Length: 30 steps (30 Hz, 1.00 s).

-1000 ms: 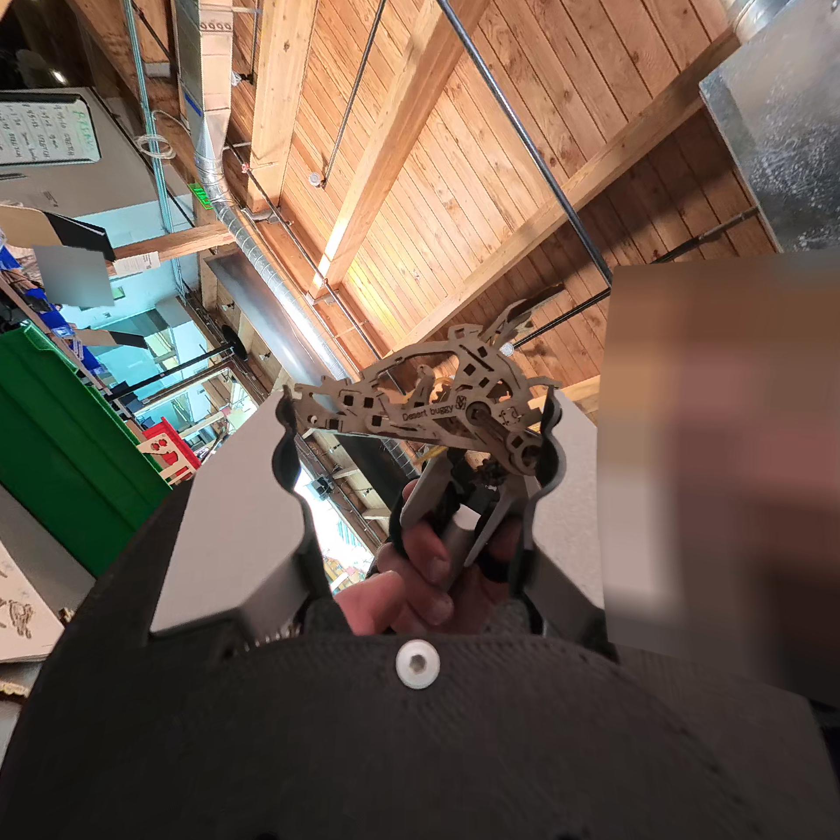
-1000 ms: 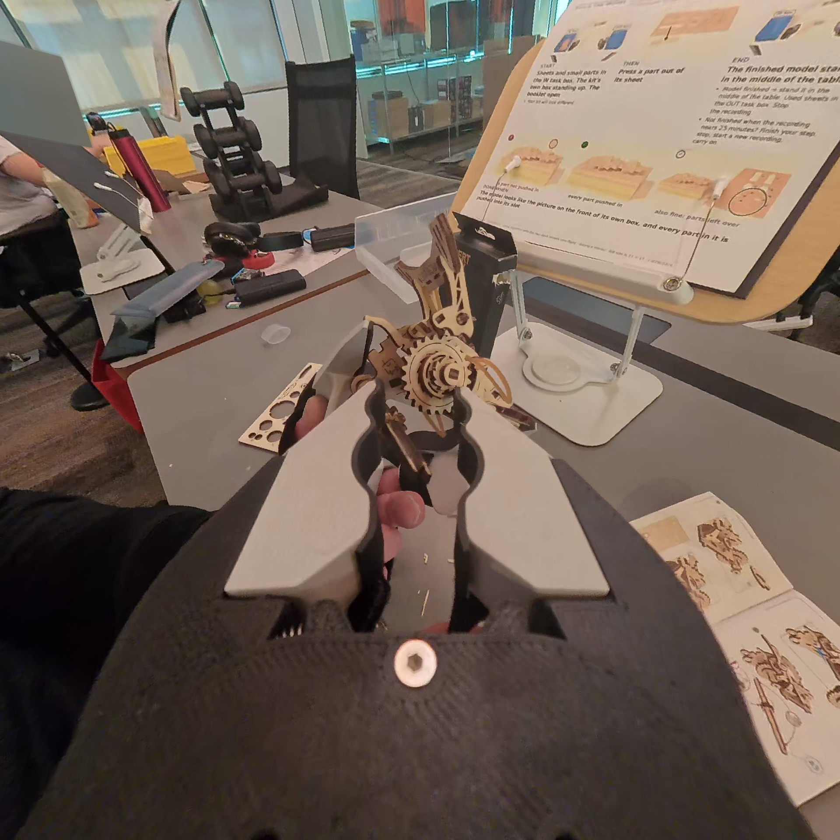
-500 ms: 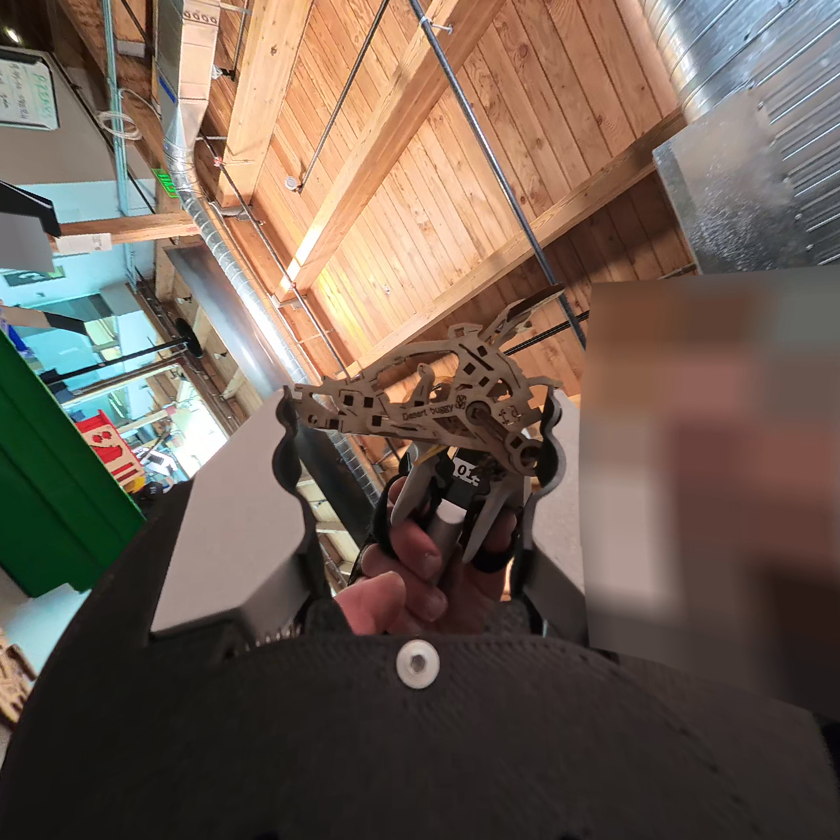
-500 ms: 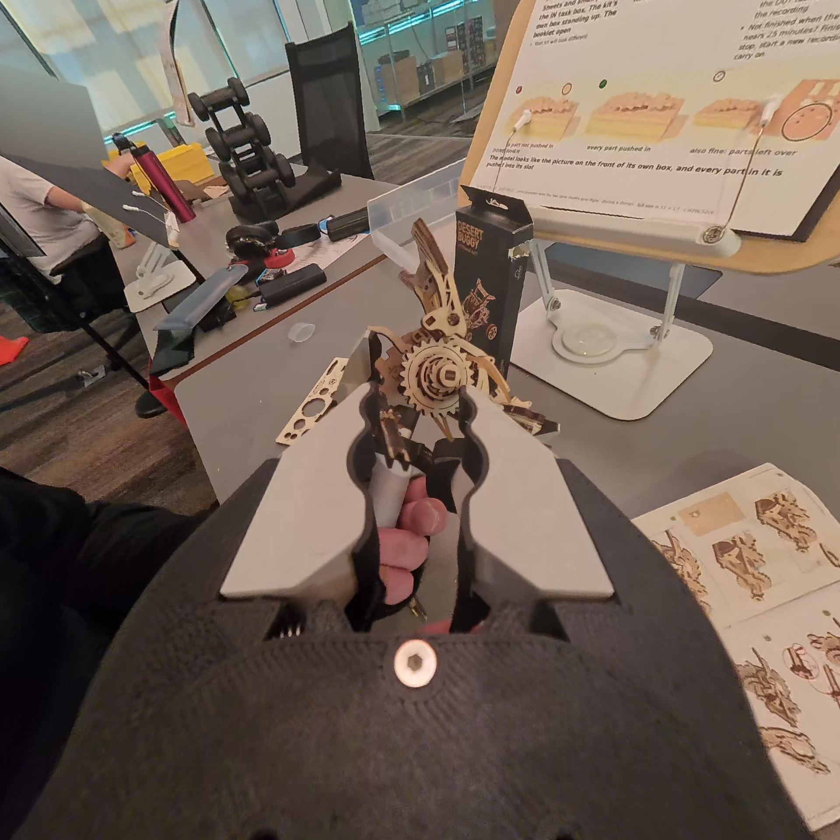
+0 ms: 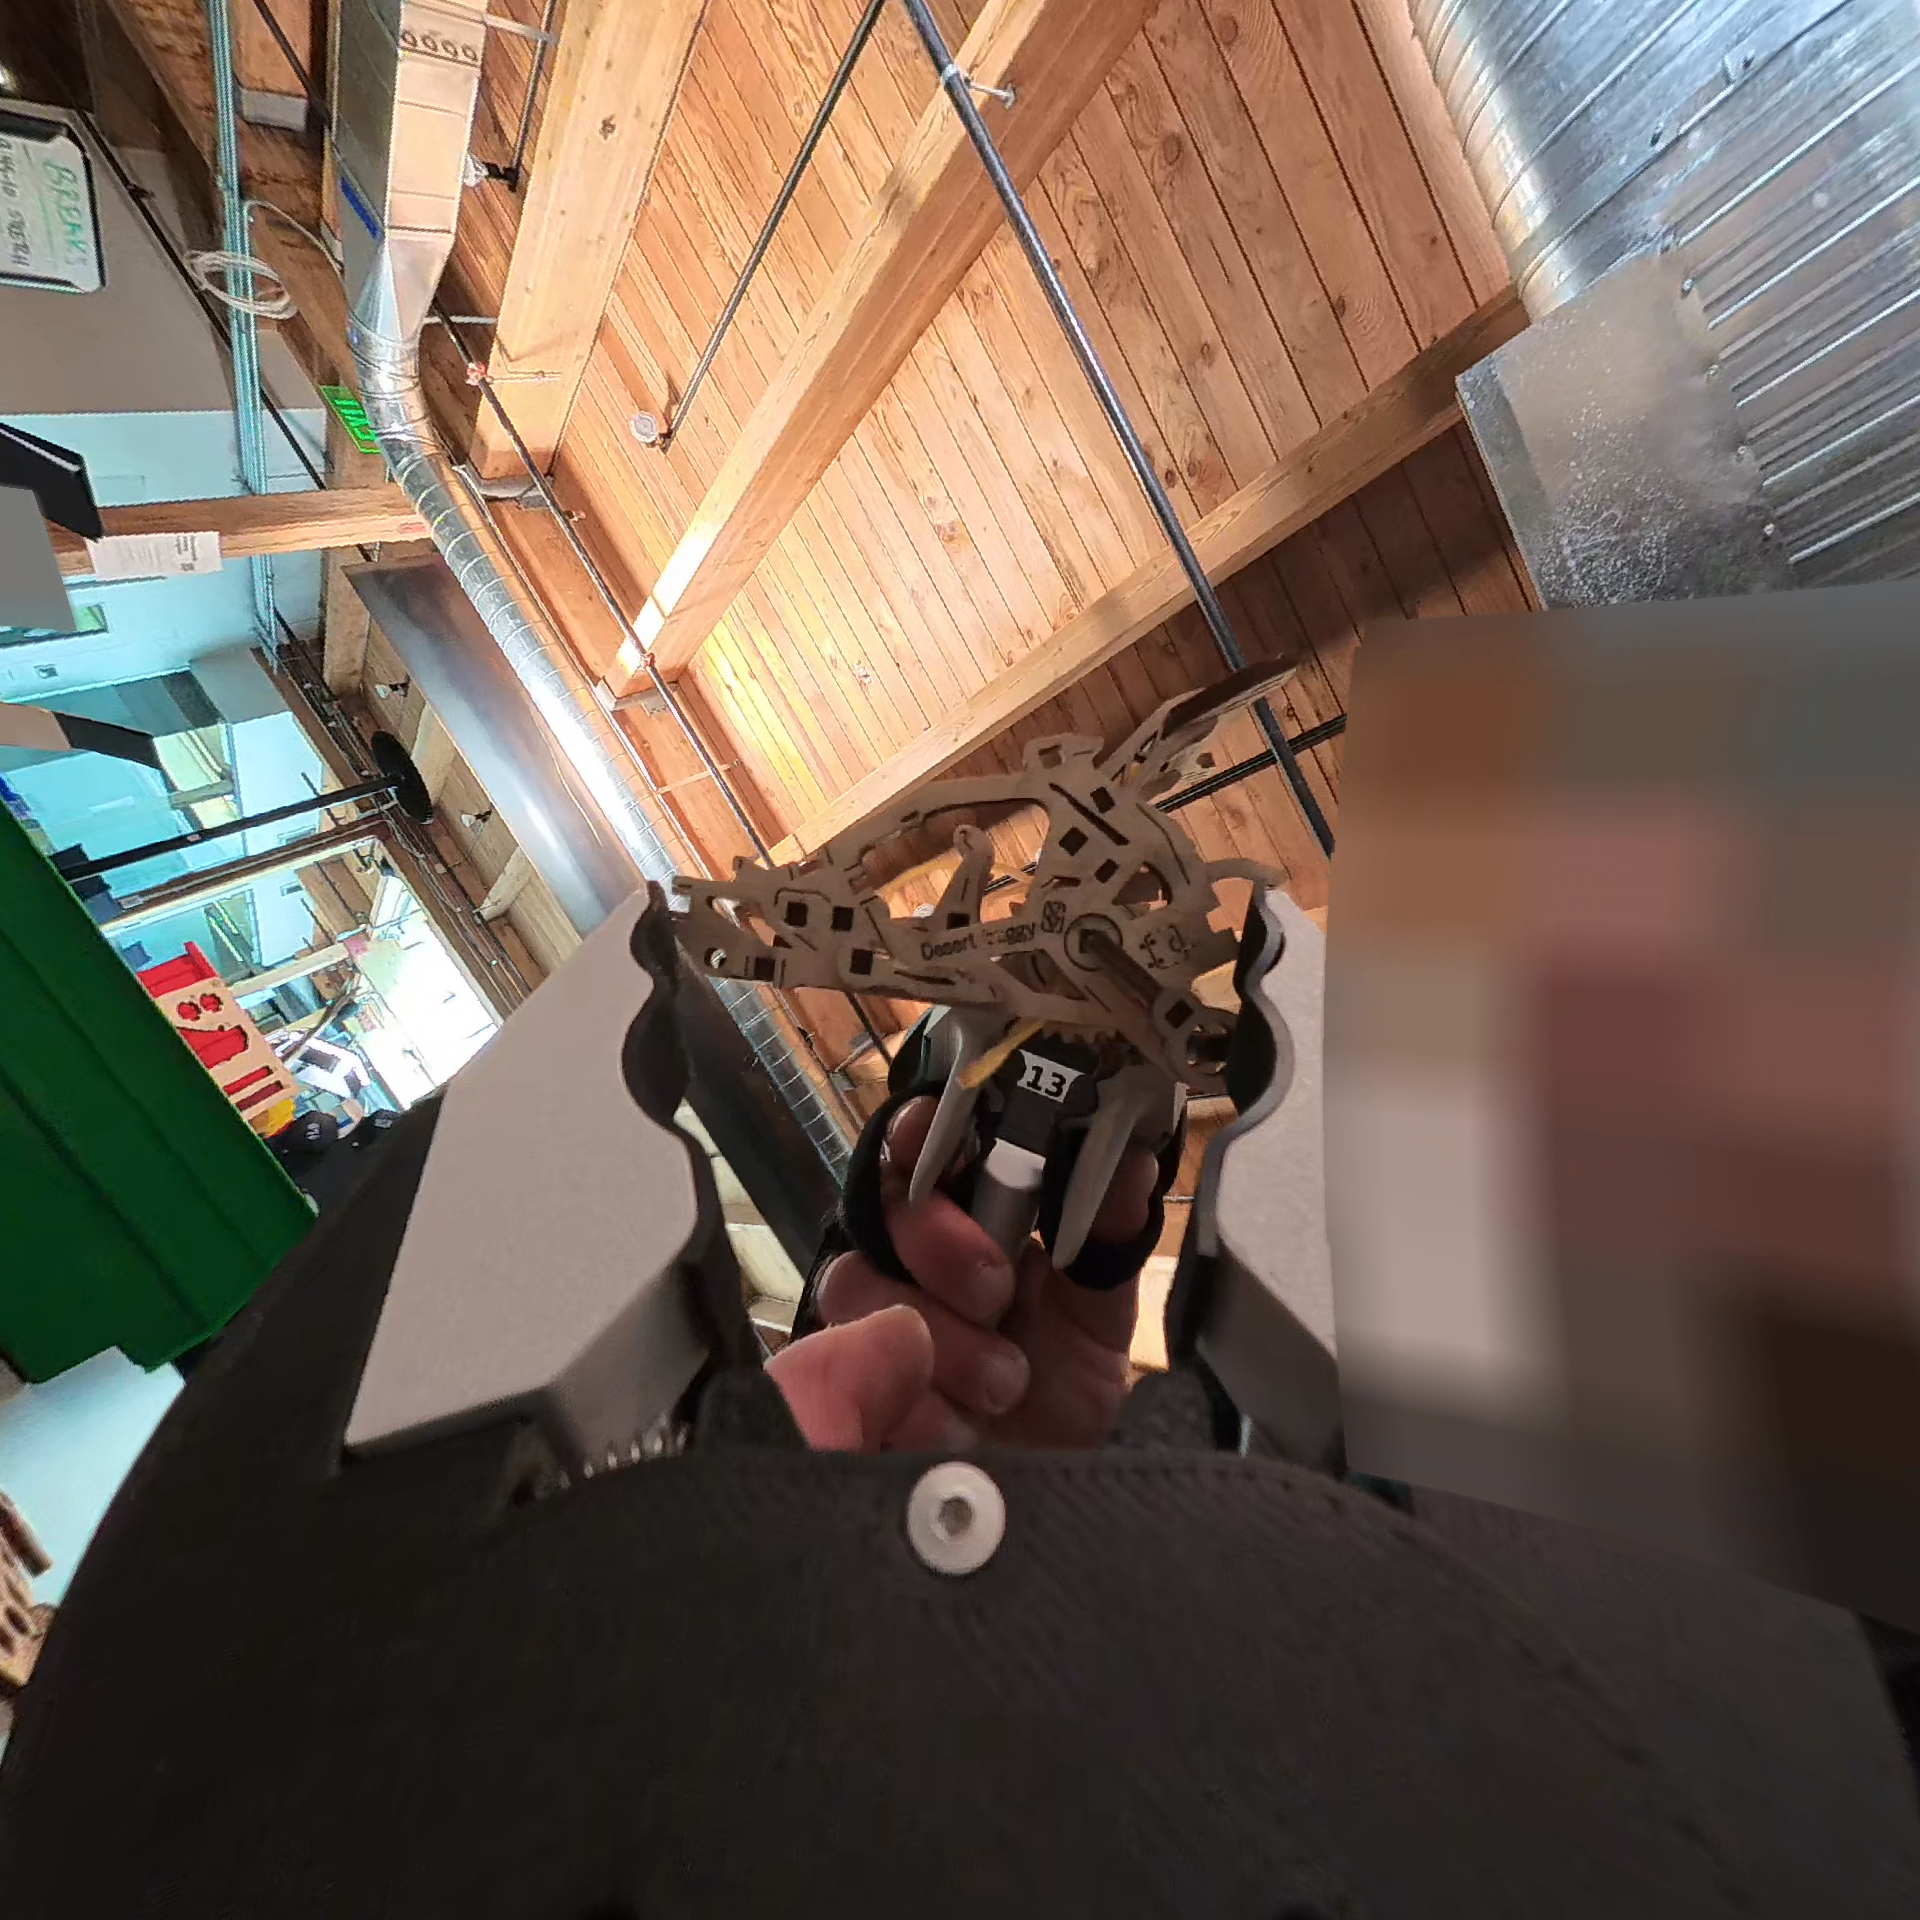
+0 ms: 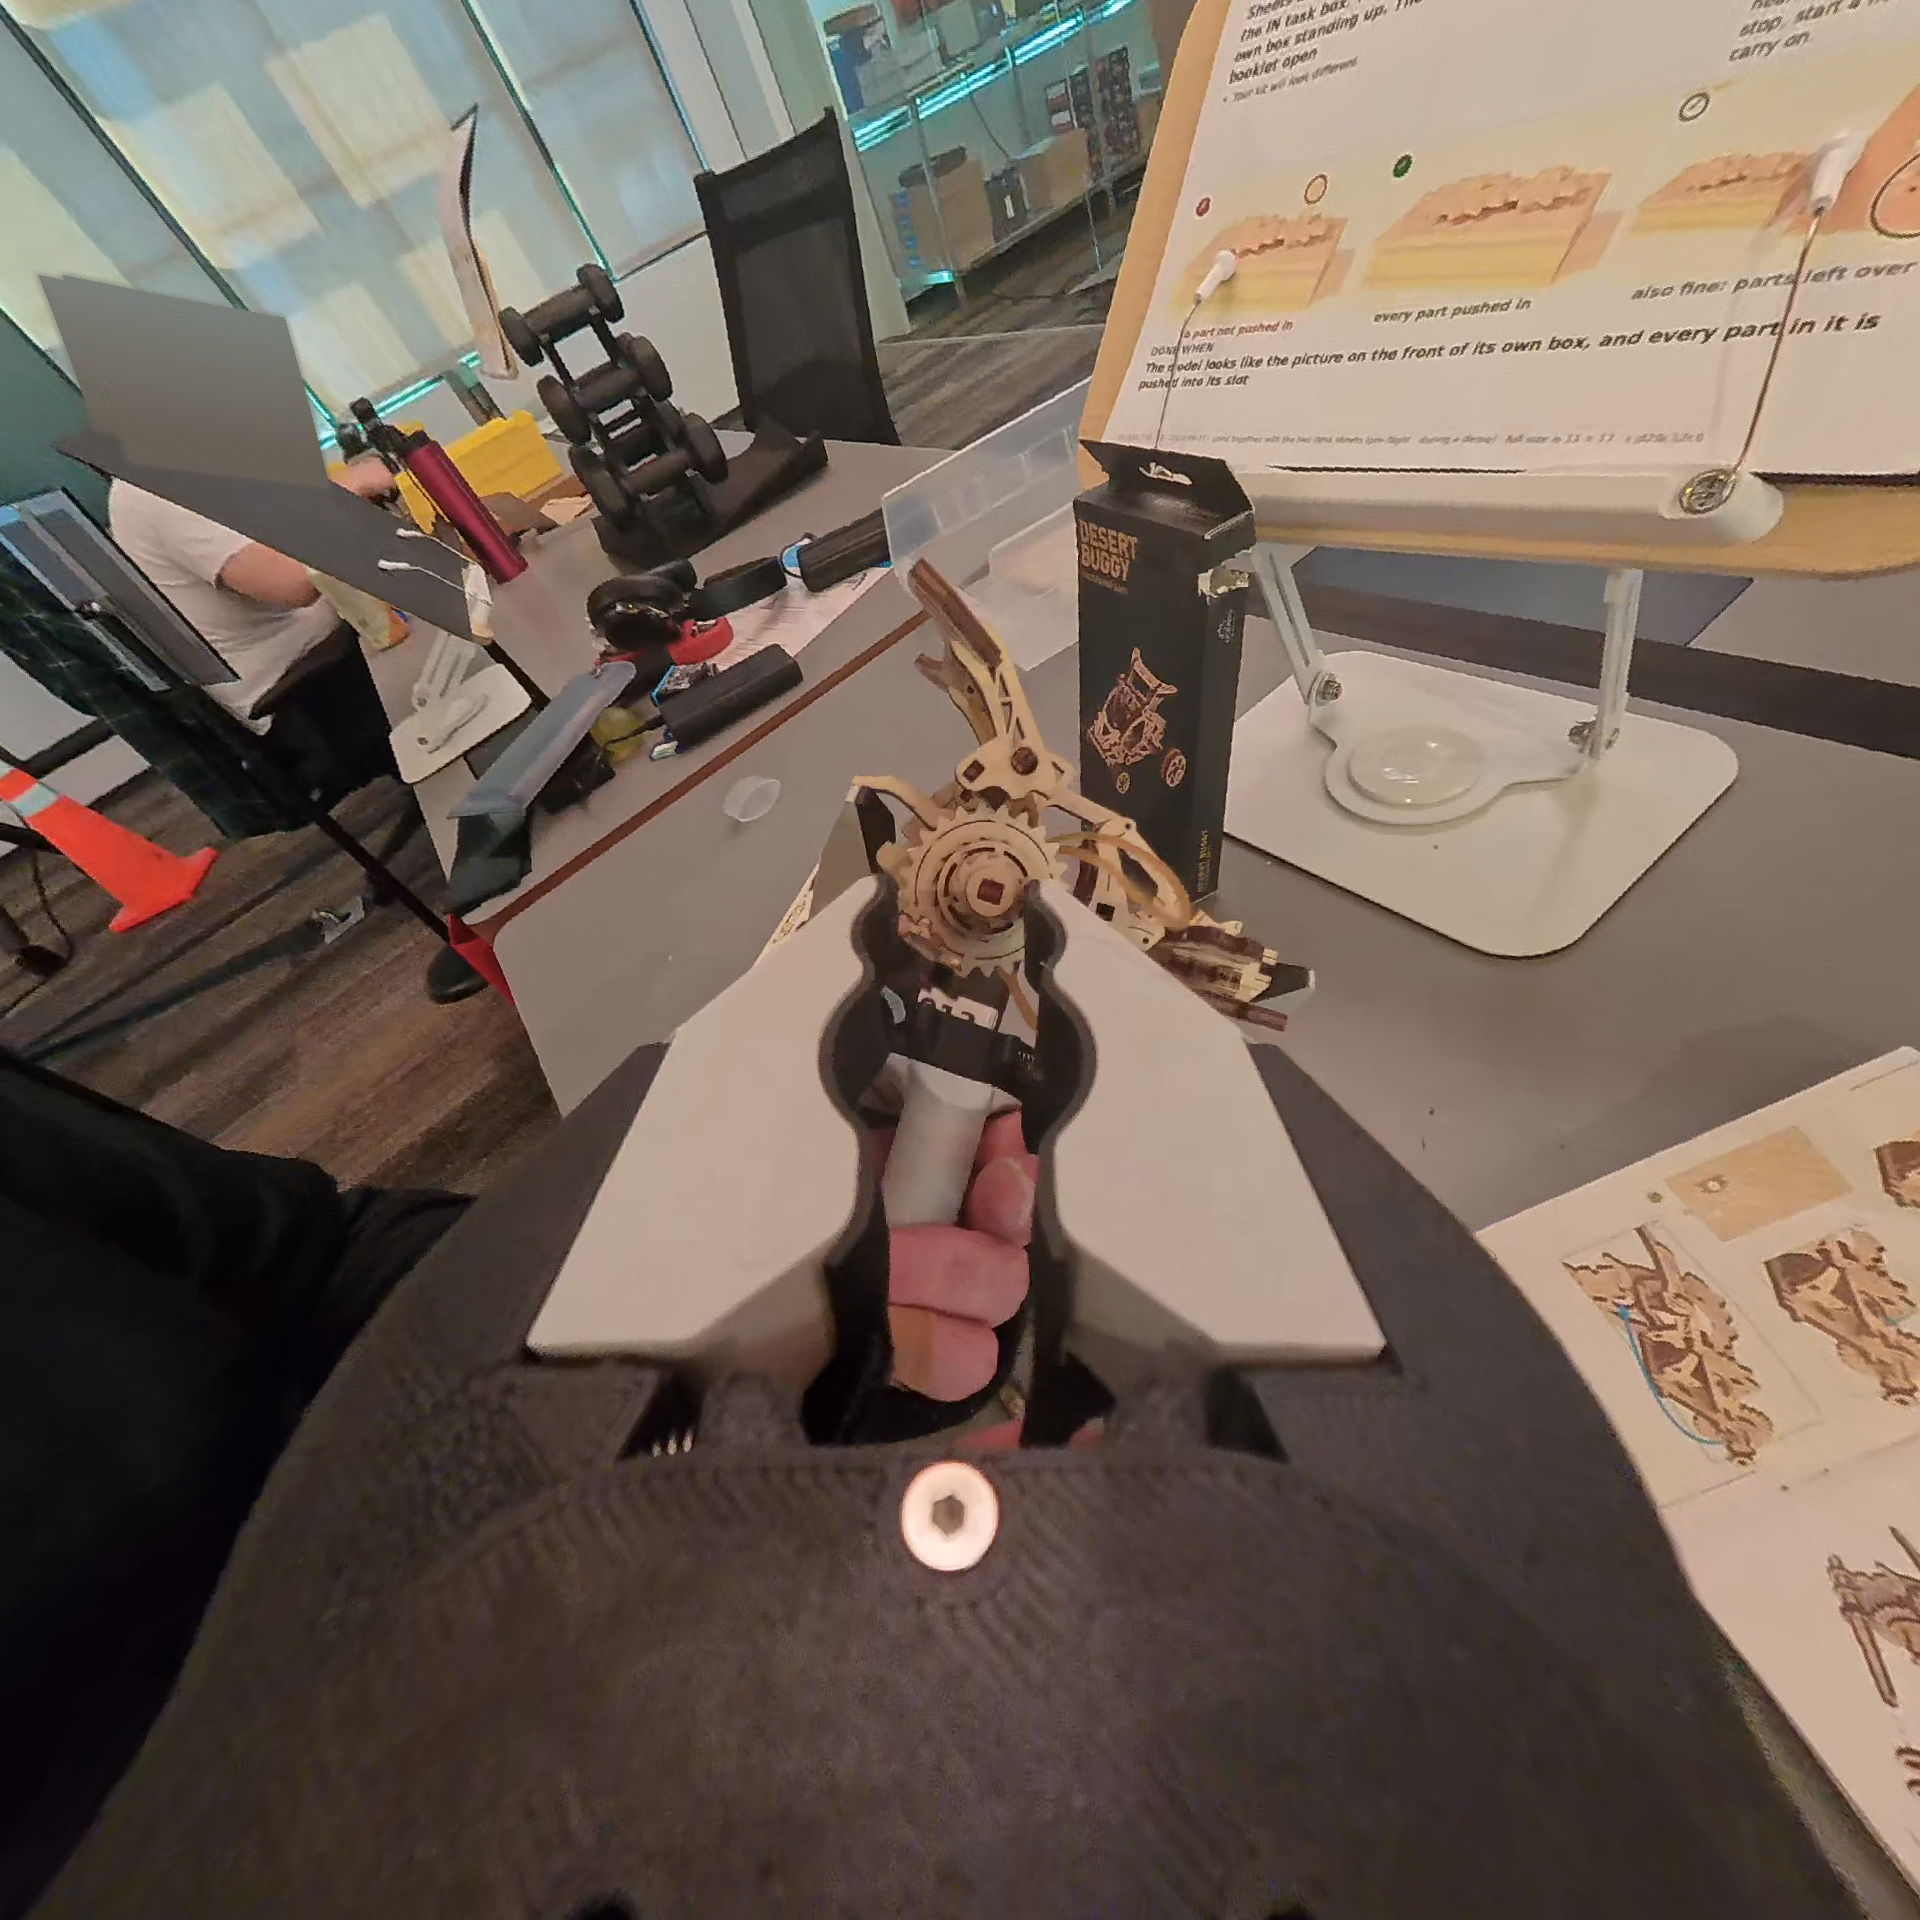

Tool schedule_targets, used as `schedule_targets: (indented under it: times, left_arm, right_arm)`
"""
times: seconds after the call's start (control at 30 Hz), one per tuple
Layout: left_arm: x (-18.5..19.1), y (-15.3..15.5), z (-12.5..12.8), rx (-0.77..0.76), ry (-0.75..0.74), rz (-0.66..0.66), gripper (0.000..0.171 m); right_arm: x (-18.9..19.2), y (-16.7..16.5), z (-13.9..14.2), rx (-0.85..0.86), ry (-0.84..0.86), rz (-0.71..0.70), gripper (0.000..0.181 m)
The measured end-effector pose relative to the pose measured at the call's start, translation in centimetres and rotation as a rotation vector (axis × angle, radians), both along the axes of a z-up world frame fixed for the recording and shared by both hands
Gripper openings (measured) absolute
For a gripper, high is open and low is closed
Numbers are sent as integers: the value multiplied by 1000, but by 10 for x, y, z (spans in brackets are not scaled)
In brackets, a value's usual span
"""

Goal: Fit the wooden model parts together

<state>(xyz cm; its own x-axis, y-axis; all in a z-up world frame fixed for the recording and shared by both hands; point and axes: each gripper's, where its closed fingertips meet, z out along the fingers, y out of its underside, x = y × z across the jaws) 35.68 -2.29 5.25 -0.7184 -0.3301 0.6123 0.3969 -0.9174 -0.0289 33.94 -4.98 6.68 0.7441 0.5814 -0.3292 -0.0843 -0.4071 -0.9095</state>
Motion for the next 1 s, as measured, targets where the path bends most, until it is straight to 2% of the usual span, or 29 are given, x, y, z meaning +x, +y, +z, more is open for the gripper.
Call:
schedule_targets:
  times: [0.4, 0.67, 0.8, 0.9, 1.0]
  left_arm:
    - [1, -5, -1, 88, 77, 67, 105]
    - [6, -8, -6, 101, 101, 54, 105]
    - [6, -8, -3, 71, 51, 16, 104]
    - [5, -3, -7, 10, 7, -9, 105]
    - [7, -3, -8, 1, 2, -21, 104]
  right_arm:
    - [2, -5, -6, -87, 48, 59, 23]
    - [7, -6, -9, -127, 77, 80, 24]
    - [4, -8, -3, -125, 116, 101, 29]
    - [2, -8, -6, -130, 112, 98, 41]
    - [1, -7, -8, -119, 104, 93, 40]
